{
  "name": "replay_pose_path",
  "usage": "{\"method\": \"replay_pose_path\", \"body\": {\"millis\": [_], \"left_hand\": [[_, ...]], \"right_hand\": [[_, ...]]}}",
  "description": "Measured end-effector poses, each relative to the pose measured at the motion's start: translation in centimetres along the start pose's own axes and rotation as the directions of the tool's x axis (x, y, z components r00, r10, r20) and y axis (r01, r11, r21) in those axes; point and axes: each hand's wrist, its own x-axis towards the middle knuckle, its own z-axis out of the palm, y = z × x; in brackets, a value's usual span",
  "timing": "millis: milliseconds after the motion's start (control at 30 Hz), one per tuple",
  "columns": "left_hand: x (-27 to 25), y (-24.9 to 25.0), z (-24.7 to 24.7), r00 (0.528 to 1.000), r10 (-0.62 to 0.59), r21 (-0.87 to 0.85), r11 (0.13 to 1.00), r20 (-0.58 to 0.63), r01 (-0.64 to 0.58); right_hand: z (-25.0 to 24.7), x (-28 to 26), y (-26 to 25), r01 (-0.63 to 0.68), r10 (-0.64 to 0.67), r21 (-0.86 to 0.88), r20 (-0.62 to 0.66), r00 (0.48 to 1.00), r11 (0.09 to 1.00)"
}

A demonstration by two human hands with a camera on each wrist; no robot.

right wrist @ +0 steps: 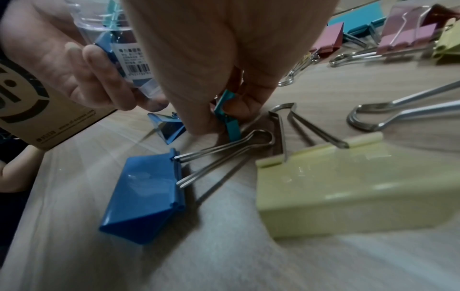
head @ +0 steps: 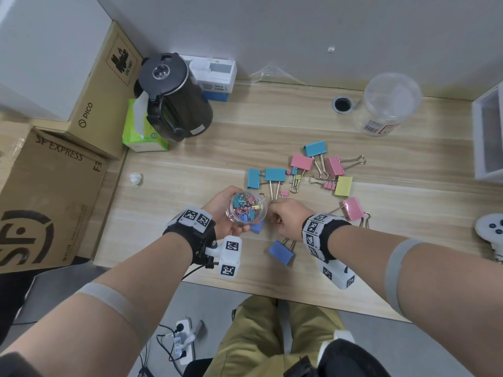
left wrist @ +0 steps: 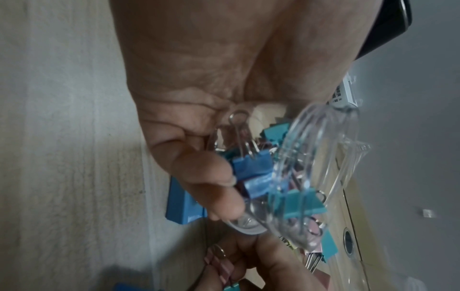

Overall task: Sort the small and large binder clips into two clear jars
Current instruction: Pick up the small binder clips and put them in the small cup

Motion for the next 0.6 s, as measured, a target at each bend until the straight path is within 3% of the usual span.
{"method": "replay_pose_path", "body": {"millis": [300,600], "left_hand": [[-0.3,1.0,0.5,0.999,0.039,0.02,0.999,-0.01,-0.039],[0.2,1.8,1.3,0.996,0.02,0.018,1.0,-0.082,-0.019]], "right_hand": [[-2.5,-0.2,1.6,-0.081,0.122,0.252,-0.151,0.981,0.964],[-7.7,-0.2,1.3,-0.056,0.26,0.649,-0.223,0.94,0.759]]}}
